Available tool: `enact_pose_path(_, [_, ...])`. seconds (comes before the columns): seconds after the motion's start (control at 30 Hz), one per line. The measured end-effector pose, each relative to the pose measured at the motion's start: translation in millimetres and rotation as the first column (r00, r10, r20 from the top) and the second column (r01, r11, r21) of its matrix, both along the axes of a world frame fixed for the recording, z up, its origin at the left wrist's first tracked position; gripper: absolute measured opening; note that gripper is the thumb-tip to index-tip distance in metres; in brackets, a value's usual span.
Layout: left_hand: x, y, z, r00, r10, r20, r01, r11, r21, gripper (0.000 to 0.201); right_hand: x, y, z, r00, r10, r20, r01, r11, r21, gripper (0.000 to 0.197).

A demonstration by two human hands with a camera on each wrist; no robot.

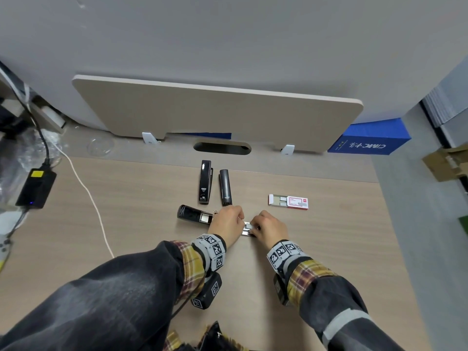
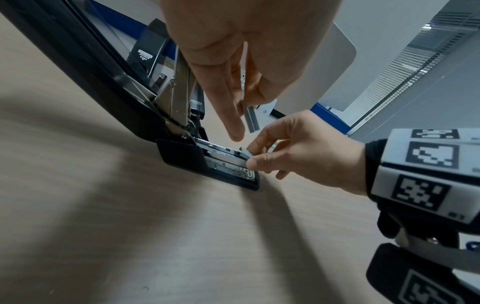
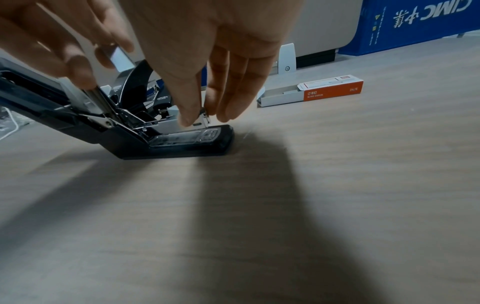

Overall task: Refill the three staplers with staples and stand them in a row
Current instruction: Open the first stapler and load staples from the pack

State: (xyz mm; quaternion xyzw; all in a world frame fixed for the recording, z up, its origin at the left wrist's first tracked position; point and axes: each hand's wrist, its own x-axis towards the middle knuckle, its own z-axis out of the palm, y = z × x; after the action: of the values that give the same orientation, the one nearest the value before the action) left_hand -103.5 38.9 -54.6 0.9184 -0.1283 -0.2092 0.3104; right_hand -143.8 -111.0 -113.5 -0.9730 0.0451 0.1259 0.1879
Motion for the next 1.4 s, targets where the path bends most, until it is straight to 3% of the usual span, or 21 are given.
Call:
enact_pose_path(0.17, [0.3, -1.0, -1.5, 1.0, 0.017, 0.002, -0.017, 1.0, 0.003, 0.019, 0.6, -3.5, 0.8, 0.999, 0.014, -0.037, -0.014, 1.0, -0.018, 0.013])
enact_pose_path(0.3, [0.2, -1.3, 0.3, 1.0, 0.026, 0.002, -0.026, 1.0, -0.006, 0.019, -4.3, -2.1, 2.4, 0.997, 0.047, 0.057, -0.048, 0.999, 0.013, 0.023])
enact_pose_path(0.43, [-0.4, -2.5, 3.0, 0.999, 0.034, -0.015, -0.034, 0.999, -0.016, 0.021, -3.8, 3.9, 8.1, 0.993, 0.116, 0.024, -0.116, 0.993, 0.013, 0.018])
enact_pose_path(0.53, [-0.8, -2.1, 4.1, 0.997, 0.038, -0.065, -0.042, 0.997, -0.062, 0.022, -1.9, 1.2, 10.6, 0.998, -0.057, 0.035, 0.052, 0.991, 0.123, 0.018])
enact_pose_path(0.6, [-0.6, -1.4, 4.7, 0.995, 0.021, -0.1, -0.03, 0.995, -0.092, 0.022, 3.2, -1.1, 18.5, 0.96, -0.278, 0.005, 0.26, 0.903, 0.342, 0.017])
enact_pose_path(0.67, [-0.1, -3.0, 5.9, 0.995, 0.004, -0.101, -0.014, 0.995, -0.101, 0.021, 9.2, -1.4, 30.3, 0.903, -0.393, -0.175, 0.416, 0.694, 0.587, 0.021])
enact_pose_path(0.73, [1.7, -5.7, 8.6, 0.997, 0.017, -0.078, -0.026, 0.993, -0.118, 0.018, 12.0, 0.2, 43.2, 0.864, -0.3, -0.404, 0.503, 0.494, 0.709, 0.028])
enact_pose_path(0.8, [5.7, -7.7, 12.0, 1.0, 0.016, -0.019, -0.019, 0.991, -0.129, 0.015, 12.8, -1.9, 50.5, 0.835, -0.206, -0.51, 0.549, 0.371, 0.749, 0.029])
enact_pose_path(0.93, [14.4, -4.4, 14.5, 0.999, -0.01, 0.033, 0.015, 0.989, -0.148, 0.013, 12.3, -10.6, 46.7, 0.824, -0.202, -0.529, 0.566, 0.246, 0.787, 0.018])
enact_pose_path(1.1, [19.3, 0.5, 17.2, 0.993, -0.106, 0.054, 0.113, 0.982, -0.151, 0.014, 12.7, -13.2, 47.1, 0.827, -0.138, -0.544, 0.561, 0.216, 0.799, 0.013])
enact_pose_path(1.17, [20.9, 3.3, 17.6, 0.989, -0.139, 0.054, 0.145, 0.979, -0.143, 0.013, 12.8, -15.0, 47.5, 0.828, -0.121, -0.548, 0.56, 0.23, 0.796, 0.011])
enact_pose_path(1.23, [22.9, 7.6, 18.9, 0.978, -0.178, 0.109, 0.189, 0.977, -0.097, 0.013, 13.4, -15.4, 46.3, 0.838, -0.137, -0.529, 0.544, 0.298, 0.784, 0.007])
enact_pose_path(1.3, [26.1, 14.2, 20.2, 0.957, -0.182, 0.225, 0.193, 0.981, -0.029, 0.014, 14.4, -13.9, 41.3, 0.866, -0.216, -0.45, 0.497, 0.469, 0.73, 0.009])
enact_pose_path(1.4, [34.1, 26.1, 20.4, 0.926, -0.223, 0.305, 0.197, 0.974, 0.113, 0.015, 16.4, -9.7, 31.7, 0.935, -0.279, -0.217, 0.351, 0.813, 0.465, 0.007])
